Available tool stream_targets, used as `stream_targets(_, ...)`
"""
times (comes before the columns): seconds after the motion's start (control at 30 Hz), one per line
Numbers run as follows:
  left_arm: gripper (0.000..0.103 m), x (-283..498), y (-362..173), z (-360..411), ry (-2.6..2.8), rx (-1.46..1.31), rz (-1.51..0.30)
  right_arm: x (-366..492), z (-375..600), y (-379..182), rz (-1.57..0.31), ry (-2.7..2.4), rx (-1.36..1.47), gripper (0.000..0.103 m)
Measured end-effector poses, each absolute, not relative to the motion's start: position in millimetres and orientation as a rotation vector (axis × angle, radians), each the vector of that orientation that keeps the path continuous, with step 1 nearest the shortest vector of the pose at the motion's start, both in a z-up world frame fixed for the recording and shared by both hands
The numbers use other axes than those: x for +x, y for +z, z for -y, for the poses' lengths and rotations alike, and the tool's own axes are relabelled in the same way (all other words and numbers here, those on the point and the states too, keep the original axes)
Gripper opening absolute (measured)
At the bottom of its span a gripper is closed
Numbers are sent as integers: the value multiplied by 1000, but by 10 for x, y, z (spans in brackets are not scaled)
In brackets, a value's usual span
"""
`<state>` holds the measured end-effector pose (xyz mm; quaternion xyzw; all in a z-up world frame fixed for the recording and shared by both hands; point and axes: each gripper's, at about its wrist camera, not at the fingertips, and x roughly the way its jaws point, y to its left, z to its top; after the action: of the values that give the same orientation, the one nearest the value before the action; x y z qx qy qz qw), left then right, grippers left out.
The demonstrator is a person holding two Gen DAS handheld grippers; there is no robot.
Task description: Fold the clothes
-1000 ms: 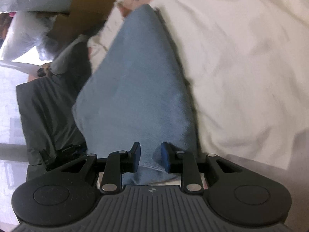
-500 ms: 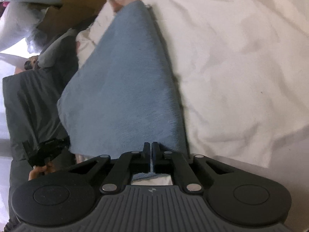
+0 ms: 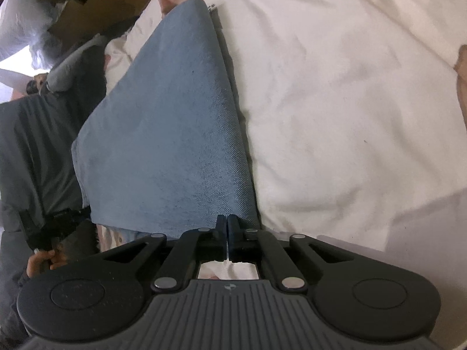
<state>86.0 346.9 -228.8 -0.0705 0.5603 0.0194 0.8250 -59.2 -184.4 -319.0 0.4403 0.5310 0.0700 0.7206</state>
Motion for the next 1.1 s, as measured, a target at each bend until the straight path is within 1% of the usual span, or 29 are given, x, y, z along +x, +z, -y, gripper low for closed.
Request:
stream_targets(0.03, 11, 873, -2279, -3449, 43, -135, -1194, -583, 1852, -3174, -1178, 153, 976, 5)
stream_targets(0.1, 11, 894, -2219, -3437, 49, -127, -1193, -576, 1871, -3116, -1178, 157, 980, 9)
stream_targets(0.13, 11, 905, -2170, -3438, 49, -132, -1185, -571, 1878, -3073, -1170, 162, 978, 9)
stream_targets(0.17, 15, 916, -2117, -3439, 48, -139, -1175, -553, 1889, -3029, -1161, 164, 972, 8)
stream_targets(0.23, 20, 961, -1998, -3425, 50, -135, -1145, -500, 1918, -2946, -1141, 157, 950, 21)
stream_targets(0.27, 26, 985, -1937, -3417, 51, -133, -1129, -471, 1937, -2906, -1125, 149, 938, 36)
stream_targets(0.3, 31, 1019, -1889, -3394, 46, -130, -1116, -441, 1956, -2866, -1108, 141, 927, 46)
stream_targets(0.33, 32, 1055, -1843, -3367, 39, -127, -1103, -407, 1969, -2834, -1094, 135, 918, 48)
stream_targets(0.47, 32, 1219, -1770, -3196, 4, -89, -1068, -238, 1999, -2786, -1080, 116, 883, 49)
stream_targets(0.67, 32, 1487, -1867, -2981, -10, -61, -1057, -33, 2035, -2768, -1074, 46, 841, 49)
stream_targets(0.83, 32, 1686, -2155, -2912, 33, -26, -1135, 172, 2016, -2785, -1081, 25, 772, 49)
stream_targets(0.93, 33, 1711, -2299, -2925, 38, -30, -1136, 278, 1990, -2819, -1100, 9, 728, 49)
stream_targets(1.1, 33, 1727, -2251, -2954, 46, -47, -1151, 354, 1969, -2853, -1129, -25, 690, 49)
